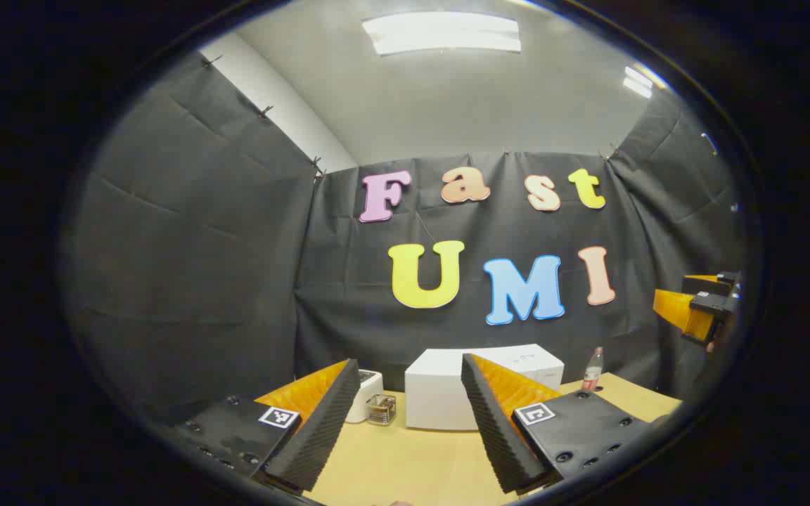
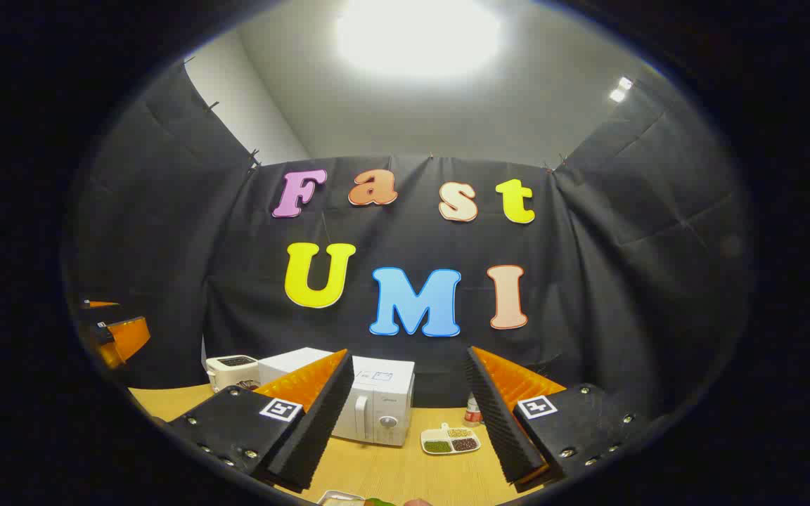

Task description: Open the microwave oven with the left hand, put the food in, and close the microwave oven.

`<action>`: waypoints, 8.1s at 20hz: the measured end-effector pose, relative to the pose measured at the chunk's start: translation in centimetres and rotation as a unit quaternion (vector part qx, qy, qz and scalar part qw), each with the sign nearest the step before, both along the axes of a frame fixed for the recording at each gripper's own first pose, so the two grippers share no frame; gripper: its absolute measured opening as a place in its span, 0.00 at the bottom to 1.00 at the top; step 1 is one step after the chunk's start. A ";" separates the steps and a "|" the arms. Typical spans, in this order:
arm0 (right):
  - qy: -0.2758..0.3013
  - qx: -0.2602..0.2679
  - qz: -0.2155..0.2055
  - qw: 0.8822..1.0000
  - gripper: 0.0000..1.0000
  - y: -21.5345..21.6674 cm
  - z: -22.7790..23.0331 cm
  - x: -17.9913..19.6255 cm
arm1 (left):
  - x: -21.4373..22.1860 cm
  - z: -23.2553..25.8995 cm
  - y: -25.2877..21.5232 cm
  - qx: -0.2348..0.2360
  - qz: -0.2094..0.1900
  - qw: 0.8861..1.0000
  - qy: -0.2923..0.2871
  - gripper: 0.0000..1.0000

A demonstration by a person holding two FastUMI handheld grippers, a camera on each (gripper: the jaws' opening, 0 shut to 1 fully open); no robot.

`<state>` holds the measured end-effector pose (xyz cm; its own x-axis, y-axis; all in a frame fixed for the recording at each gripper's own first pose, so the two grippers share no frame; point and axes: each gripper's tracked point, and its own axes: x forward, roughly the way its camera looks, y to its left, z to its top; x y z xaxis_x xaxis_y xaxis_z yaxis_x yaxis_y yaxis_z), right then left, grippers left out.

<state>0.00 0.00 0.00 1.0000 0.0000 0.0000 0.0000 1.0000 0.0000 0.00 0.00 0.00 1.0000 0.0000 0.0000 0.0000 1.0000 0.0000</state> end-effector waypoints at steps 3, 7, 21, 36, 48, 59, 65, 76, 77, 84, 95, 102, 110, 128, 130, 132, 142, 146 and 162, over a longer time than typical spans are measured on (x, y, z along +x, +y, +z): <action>0.002 0.014 -0.003 1.000 0.95 -0.5 -0.4 -0.1 | -0.1 -0.3 -1.1 0.001 -0.003 1.000 0.002 0.97; -0.008 0.010 -0.005 1.000 0.92 -1.8 -0.1 -0.5 | 0.1 -0.1 -2.9 0.008 -0.008 1.000 -0.001 0.97; 0.016 0.026 -0.007 0.999 0.95 -6.4 -2.9 -0.5 | 5.3 -3.0 -11.4 0.003 -0.037 0.999 0.007 0.97; 0.050 -0.011 -0.169 0.984 0.95 -11.6 -4.8 2.0 | 21.9 -14.9 -21.7 0.005 -0.175 0.983 0.055 0.96; 0.118 -0.048 -0.296 0.947 0.96 -15.3 -7.1 -2.5 | 27.8 -29.1 -29.8 0.023 -0.242 0.956 0.164 0.97; 0.147 -0.066 -0.332 0.930 0.95 -15.7 -7.8 -5.3 | 28.7 -33.6 -32.0 0.029 -0.254 0.946 0.200 0.36; 0.139 -0.073 -0.310 0.938 0.96 -14.8 -7.0 -5.7 | 28.6 -33.4 -31.8 0.036 -0.258 0.943 0.208 0.17; 0.105 -0.036 -0.199 0.974 0.95 -12.0 -6.5 -3.7 | 19.7 -31.6 -25.6 0.026 -0.255 0.942 0.216 0.11; 0.104 -0.032 -0.183 0.977 0.96 -11.3 -6.8 -3.7 | 19.0 -31.4 -24.8 0.027 -0.249 0.943 0.218 0.11; 0.098 -0.006 -0.070 0.993 0.95 -7.5 -6.7 -4.8 | 13.5 -30.3 -17.1 0.044 -0.191 0.953 0.230 0.11; 0.101 0.003 0.022 0.995 0.96 1.9 -6.3 -3.3 | 9.2 -29.8 -3.6 0.034 -0.125 0.961 0.244 0.10; 0.104 0.016 0.038 0.994 0.95 9.8 -6.0 -1.4 | 9.4 -30.2 3.7 0.031 -0.136 0.959 0.249 0.10; 0.130 0.030 0.014 0.991 0.96 13.4 -7.0 0.1 | 9.8 -30.8 7.4 0.017 -0.173 0.951 0.254 0.15; 0.395 0.171 0.020 0.902 0.98 3.3 -21.8 -3.1 | 4.5 -10.3 10.0 -0.009 -0.063 0.993 0.094 0.94; 0.435 0.176 0.042 0.882 0.99 3.8 -24.2 -4.4 | 4.1 -8.4 9.3 -0.010 -0.060 0.995 0.075 1.00; 0.466 0.179 0.059 0.864 0.99 4.0 -26.1 -5.6 | 3.6 -7.0 8.7 -0.012 -0.055 0.997 0.061 1.00; 0.581 0.228 0.138 0.769 0.88 6.9 -31.3 -11.4 | 2.1 -6.3 7.3 0.001 -0.016 0.998 0.053 0.98; 0.602 0.295 0.144 0.728 0.81 7.0 -30.8 -12.0 | 1.2 -6.4 7.1 -0.001 0.006 0.998 0.056 0.98; 0.497 0.341 0.173 0.778 0.31 11.8 -23.9 -1.0 | 6.4 -7.1 9.3 -0.005 0.021 0.999 0.046 0.98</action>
